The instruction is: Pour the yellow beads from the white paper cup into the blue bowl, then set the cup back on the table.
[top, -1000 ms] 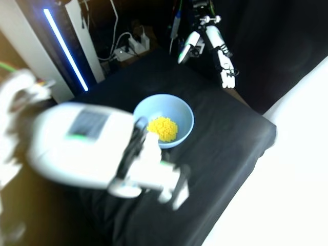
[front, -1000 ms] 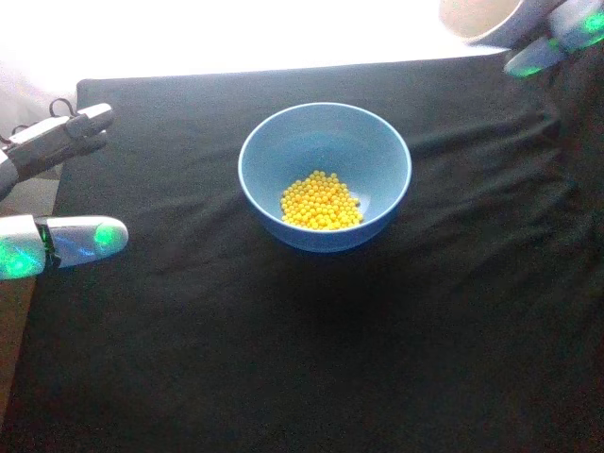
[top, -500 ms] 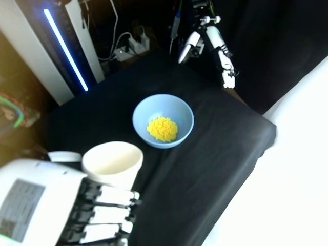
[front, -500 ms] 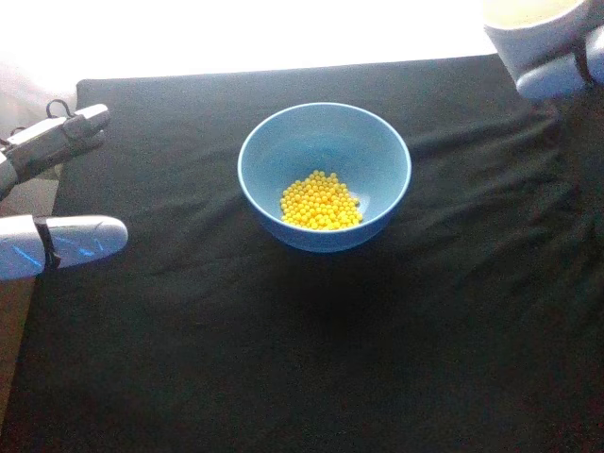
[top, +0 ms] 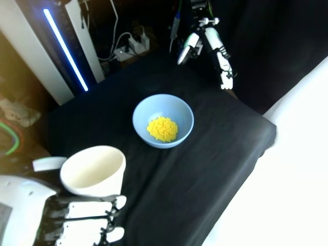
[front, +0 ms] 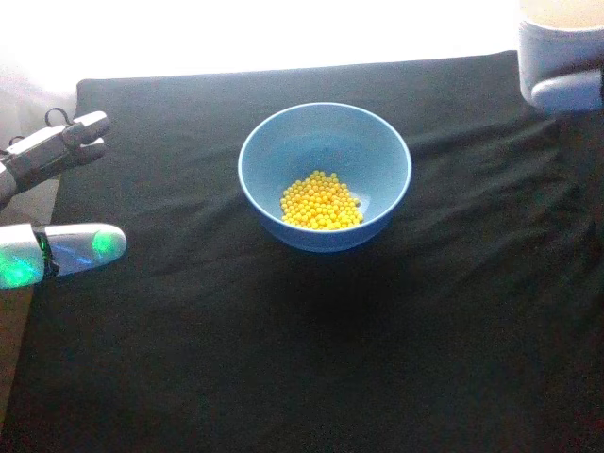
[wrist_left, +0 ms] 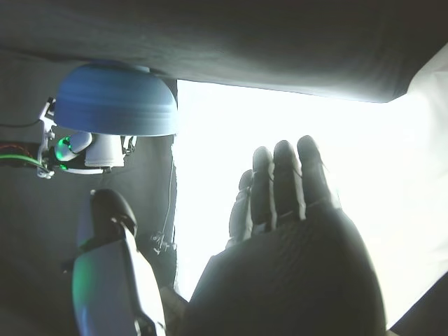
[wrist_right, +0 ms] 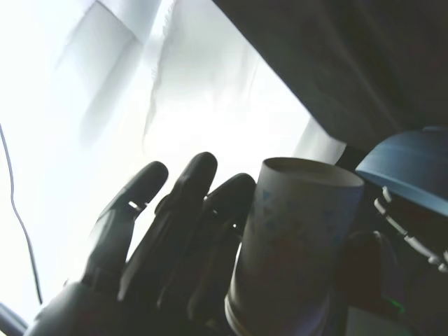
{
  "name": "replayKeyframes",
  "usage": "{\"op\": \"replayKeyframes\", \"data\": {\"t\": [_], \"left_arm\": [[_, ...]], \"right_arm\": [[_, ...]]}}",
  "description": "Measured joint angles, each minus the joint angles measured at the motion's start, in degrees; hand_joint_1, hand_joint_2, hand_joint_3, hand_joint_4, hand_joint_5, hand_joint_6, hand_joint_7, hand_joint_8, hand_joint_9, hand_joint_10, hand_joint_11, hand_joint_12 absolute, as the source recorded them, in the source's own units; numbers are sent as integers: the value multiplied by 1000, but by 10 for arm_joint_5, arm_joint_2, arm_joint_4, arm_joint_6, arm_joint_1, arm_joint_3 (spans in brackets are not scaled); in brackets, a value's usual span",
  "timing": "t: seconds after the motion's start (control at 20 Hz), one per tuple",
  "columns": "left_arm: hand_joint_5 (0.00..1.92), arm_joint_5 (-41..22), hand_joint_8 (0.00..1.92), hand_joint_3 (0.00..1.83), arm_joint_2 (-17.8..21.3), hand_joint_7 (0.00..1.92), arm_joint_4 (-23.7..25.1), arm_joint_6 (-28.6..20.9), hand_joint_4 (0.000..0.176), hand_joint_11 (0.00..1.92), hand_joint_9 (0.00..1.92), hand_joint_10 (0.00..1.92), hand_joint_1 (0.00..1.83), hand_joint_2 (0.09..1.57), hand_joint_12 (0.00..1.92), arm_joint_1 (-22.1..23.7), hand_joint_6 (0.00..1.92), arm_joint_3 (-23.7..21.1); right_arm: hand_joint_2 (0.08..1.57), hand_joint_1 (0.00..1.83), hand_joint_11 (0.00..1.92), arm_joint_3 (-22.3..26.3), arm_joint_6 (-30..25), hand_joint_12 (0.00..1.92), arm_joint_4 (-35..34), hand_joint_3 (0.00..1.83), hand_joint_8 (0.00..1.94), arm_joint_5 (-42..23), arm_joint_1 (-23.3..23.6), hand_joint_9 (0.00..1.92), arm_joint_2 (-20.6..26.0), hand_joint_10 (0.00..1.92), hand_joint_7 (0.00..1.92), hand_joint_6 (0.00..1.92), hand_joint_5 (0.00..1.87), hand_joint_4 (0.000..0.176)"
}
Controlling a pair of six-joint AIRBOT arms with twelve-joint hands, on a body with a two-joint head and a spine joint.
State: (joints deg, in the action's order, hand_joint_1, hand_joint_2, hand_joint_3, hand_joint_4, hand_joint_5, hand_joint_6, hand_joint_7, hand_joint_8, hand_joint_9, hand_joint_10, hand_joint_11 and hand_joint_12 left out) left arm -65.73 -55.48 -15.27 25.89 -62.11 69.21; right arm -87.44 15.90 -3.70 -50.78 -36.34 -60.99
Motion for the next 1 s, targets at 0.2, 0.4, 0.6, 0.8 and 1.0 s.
{"op": "replayKeyframes", "data": {"t": [0.2,0.4,0.6,0.8,1.0], "left_arm": [[65,-1,2,0,0,278,-1,0,4,0,185,2,519,886,286,0,0,0],[68,-1,3,4,-1,291,-2,0,2,0,200,1,496,904,352,-3,1,0],[92,-1,0,0,-4,292,-2,-1,6,0,212,2,501,878,412,-3,1,0],[91,-1,3,0,-7,286,-7,-2,5,0,210,4,494,877,373,-5,4,0],[90,-2,1,1,-8,280,-5,-2,4,0,191,0,517,871,319,-5,1,0]], "right_arm": [[1084,1111,79,-4,-8,1105,-69,0,274,-38,-55,869,-13,5,1062,886,1048,47],[1091,1081,106,-7,-13,1138,-89,1,16,-47,-75,834,-31,0,1070,892,1033,39],[1067,1066,0,-8,-15,1089,-112,0,0,-68,-83,672,-50,2,972,806,1084,129],[1055,1081,0,-20,-15,1115,-123,0,0,-81,-92,633,-72,0,915,757,1113,109],[1035,1116,1,-29,-16,1269,-130,0,0,-84,-109,644,-94,2,894,657,1170,45]]}}
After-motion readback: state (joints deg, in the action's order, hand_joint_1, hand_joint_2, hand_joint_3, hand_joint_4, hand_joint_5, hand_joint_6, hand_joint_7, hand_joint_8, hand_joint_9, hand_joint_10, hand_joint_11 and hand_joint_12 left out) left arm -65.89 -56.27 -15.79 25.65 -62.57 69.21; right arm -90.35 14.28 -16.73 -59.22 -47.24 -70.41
